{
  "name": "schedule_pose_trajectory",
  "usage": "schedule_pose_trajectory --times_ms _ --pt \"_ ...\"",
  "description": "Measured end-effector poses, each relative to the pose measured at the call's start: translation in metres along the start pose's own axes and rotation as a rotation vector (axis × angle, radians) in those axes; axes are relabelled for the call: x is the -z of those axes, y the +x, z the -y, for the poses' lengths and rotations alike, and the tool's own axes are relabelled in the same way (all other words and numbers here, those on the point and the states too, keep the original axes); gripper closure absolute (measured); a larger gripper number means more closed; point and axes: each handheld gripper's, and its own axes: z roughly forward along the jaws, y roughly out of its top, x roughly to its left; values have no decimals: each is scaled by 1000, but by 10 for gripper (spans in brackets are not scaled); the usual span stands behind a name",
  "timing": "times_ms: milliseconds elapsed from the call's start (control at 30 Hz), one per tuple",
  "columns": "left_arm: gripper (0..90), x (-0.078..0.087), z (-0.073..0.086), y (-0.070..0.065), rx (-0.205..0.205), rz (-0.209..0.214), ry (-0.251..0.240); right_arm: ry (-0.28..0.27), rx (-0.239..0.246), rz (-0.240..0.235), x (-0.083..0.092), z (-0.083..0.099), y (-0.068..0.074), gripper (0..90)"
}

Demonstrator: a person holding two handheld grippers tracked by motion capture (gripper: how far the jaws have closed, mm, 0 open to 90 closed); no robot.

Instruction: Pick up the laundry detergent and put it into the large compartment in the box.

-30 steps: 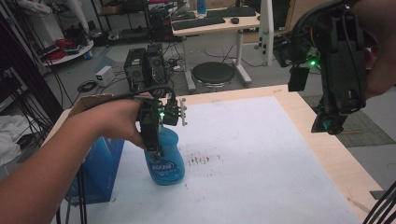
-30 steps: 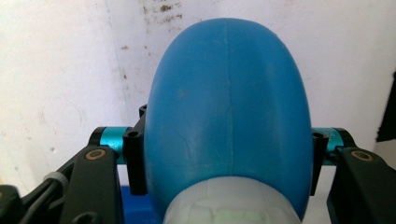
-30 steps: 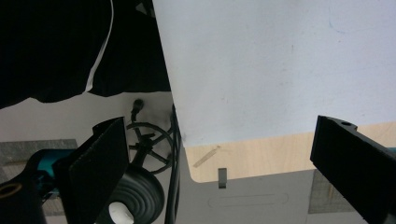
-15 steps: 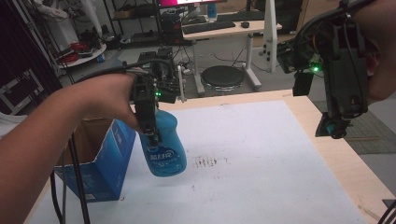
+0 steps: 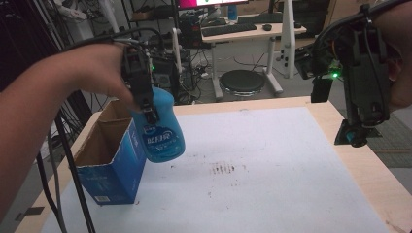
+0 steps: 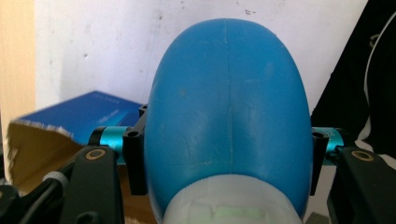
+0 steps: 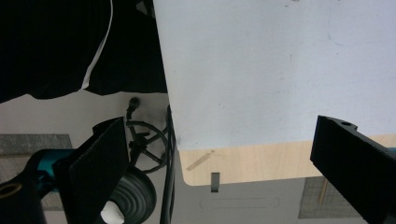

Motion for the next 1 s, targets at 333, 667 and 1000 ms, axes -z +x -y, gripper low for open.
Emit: schedule_pose_trajectory --times_ms 333,667,1000 --pt "382 27 33 17 169 24 -16 4 10 4 2 -2 3 38" --pt "382 46 75 33 443 6 -28 -1 27 6 0 -6 2 38" --pt "383 41 110 54 683 -45 3 -4 34 -7 -3 -8 0 37"
